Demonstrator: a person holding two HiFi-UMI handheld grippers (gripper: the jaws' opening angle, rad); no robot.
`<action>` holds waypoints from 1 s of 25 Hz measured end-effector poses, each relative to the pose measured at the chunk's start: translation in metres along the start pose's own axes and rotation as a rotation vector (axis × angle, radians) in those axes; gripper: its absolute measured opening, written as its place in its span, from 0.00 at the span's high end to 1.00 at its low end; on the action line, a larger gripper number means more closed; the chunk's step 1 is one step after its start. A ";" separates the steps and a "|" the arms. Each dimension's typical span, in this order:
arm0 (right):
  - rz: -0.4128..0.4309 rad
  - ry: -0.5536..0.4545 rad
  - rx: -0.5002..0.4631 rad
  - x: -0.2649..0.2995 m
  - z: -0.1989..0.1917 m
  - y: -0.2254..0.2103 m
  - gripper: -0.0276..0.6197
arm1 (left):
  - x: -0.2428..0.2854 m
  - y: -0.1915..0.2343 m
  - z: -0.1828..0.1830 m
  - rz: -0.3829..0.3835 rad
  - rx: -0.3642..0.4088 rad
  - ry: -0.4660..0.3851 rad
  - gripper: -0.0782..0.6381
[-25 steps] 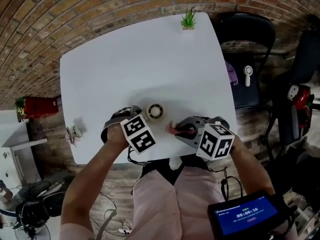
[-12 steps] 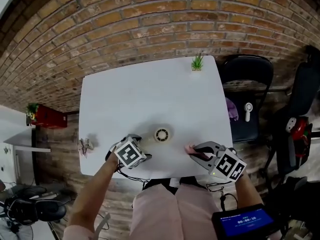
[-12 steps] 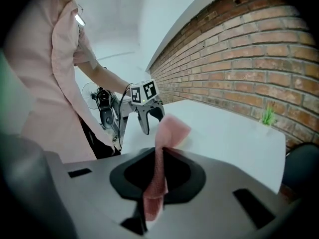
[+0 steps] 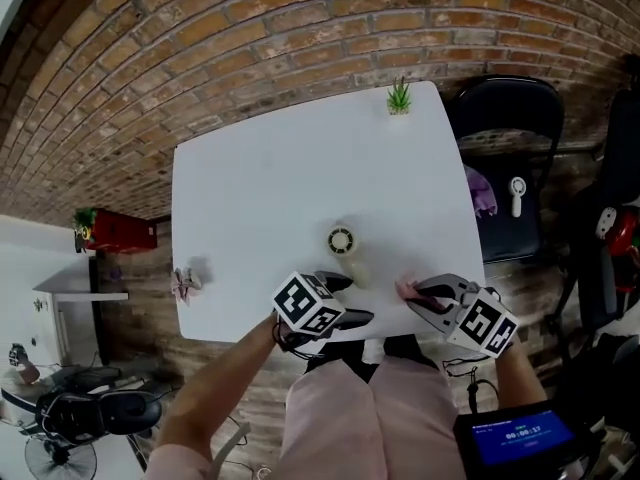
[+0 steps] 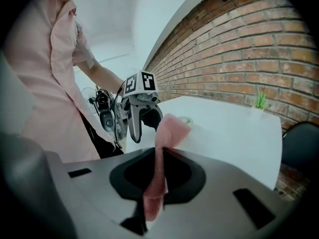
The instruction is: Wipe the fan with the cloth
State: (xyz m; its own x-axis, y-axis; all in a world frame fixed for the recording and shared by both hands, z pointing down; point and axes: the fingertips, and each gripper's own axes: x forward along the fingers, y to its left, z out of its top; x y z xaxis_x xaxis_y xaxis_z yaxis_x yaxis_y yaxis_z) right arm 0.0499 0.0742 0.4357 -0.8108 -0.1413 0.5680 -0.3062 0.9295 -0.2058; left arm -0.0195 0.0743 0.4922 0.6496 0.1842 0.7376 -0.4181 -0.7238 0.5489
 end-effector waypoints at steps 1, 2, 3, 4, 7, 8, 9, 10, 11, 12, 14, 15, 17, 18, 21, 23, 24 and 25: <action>-0.006 0.002 0.005 -0.003 -0.002 0.000 0.91 | 0.005 -0.004 0.010 -0.024 -0.024 -0.027 0.37; -0.013 0.003 0.009 -0.005 -0.005 -0.001 0.91 | 0.008 -0.005 0.020 -0.040 -0.041 -0.052 0.37; -0.021 0.005 0.013 -0.007 -0.006 -0.001 0.91 | 0.010 -0.006 0.028 -0.048 -0.052 -0.074 0.37; -0.028 0.006 0.017 -0.007 -0.008 0.000 0.91 | 0.011 -0.005 0.036 -0.051 -0.058 -0.094 0.37; -0.044 0.006 0.028 -0.007 -0.009 0.002 0.91 | 0.016 -0.003 0.051 -0.057 -0.060 -0.125 0.37; -0.047 0.005 0.031 -0.008 -0.009 0.002 0.91 | 0.017 -0.004 0.054 -0.066 -0.058 -0.130 0.37; -0.050 0.005 0.034 -0.008 -0.008 0.002 0.91 | 0.017 -0.006 0.056 -0.078 -0.052 -0.134 0.37; -0.053 0.004 0.038 -0.008 -0.008 0.002 0.91 | 0.015 -0.011 0.057 -0.096 -0.042 -0.138 0.37; -0.054 0.001 0.047 -0.009 -0.007 0.001 0.91 | 0.012 -0.016 0.058 -0.116 -0.028 -0.142 0.37; -0.053 -0.005 0.059 -0.009 -0.006 0.001 0.91 | 0.006 -0.022 0.058 -0.134 -0.012 -0.144 0.37; -0.048 -0.017 0.081 -0.007 -0.001 0.000 0.91 | -0.013 -0.027 0.056 -0.136 0.034 -0.148 0.37; -0.045 -0.021 0.087 -0.005 0.002 -0.001 0.91 | -0.025 -0.025 0.057 -0.112 0.069 -0.152 0.37; -0.038 -0.016 0.099 0.002 0.004 -0.001 0.91 | -0.050 -0.015 0.061 -0.022 0.183 -0.155 0.37; -0.036 -0.007 0.107 0.005 0.003 0.000 0.91 | -0.059 -0.008 0.064 0.033 0.259 -0.148 0.37; -0.035 0.019 0.158 0.019 0.004 0.007 0.91 | -0.073 0.018 0.066 0.186 0.486 -0.051 0.37; -0.034 0.025 0.213 0.035 0.009 0.013 0.91 | -0.070 0.038 0.059 0.244 0.609 0.055 0.37; -0.032 0.025 0.242 0.043 0.013 0.015 0.91 | -0.065 0.046 0.055 0.256 0.666 0.108 0.37; -0.029 0.023 0.271 0.051 0.016 0.017 0.91 | -0.059 0.055 0.052 0.262 0.720 0.160 0.36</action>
State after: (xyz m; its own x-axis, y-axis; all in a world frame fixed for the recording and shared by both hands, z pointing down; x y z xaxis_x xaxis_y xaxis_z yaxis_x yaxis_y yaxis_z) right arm -0.0048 0.0775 0.4489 -0.7892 -0.1554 0.5942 -0.4536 0.7998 -0.3932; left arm -0.0480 -0.0106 0.4579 0.4640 0.0020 0.8858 0.0056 -1.0000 -0.0006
